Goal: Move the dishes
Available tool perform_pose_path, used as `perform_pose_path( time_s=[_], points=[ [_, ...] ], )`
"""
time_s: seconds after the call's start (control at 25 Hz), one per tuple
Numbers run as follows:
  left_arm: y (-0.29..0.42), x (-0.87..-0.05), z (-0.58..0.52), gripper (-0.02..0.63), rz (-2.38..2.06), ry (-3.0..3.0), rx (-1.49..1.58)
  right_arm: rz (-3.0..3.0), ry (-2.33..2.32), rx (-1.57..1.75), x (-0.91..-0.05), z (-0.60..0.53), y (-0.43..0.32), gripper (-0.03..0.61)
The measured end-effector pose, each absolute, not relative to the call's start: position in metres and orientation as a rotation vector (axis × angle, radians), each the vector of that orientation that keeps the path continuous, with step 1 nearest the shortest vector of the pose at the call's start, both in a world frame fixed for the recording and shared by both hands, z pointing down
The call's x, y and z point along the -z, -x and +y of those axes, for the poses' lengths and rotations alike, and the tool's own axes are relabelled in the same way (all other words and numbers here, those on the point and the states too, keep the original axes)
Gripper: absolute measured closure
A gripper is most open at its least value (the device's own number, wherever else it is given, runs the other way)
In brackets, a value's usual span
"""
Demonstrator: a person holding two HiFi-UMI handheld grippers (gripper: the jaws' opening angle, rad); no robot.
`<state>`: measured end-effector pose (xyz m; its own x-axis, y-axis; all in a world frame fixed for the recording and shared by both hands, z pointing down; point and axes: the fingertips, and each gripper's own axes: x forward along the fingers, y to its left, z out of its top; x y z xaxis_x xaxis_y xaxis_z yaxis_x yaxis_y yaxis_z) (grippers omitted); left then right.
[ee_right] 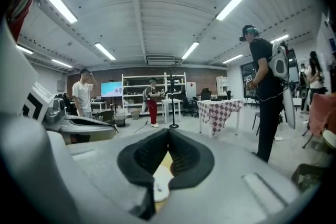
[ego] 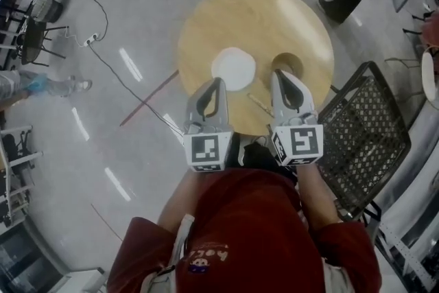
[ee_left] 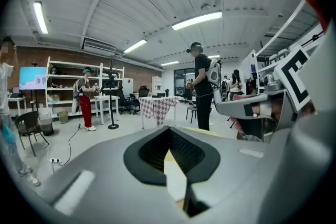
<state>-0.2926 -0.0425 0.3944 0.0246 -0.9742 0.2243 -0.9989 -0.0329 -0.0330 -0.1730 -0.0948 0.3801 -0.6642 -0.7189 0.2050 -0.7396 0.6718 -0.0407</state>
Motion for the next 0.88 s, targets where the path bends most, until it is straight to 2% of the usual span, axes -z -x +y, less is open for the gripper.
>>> perform_pose_path(
  time_s=[0.2,0.48,0.64,0.88],
  points=[
    [0.312,-0.422,-0.053,0.604,-2.023,-2.108,-0.341,-2.641,-1.169,-0.230,-0.407,-0.102,0.199,0.575],
    [0.330,-0.459,-0.065,0.563,-1.922,-2.074,-0.397,-2.504,-1.151,-0.371,-0.460,-0.108,0.218,0.549],
    [0.332,-0.482,-0.068,0.513,-1.855,-2.056,-0.446,-2.435,-1.120,-0.455,-0.487,-0.104,0.224,0.496],
    [0.339,-0.514,-0.080,0.481,-1.797,-2.010,-0.486,-2.363,-1.101,-0.539,-0.523,-0.112,0.229,0.449]
  ],
)
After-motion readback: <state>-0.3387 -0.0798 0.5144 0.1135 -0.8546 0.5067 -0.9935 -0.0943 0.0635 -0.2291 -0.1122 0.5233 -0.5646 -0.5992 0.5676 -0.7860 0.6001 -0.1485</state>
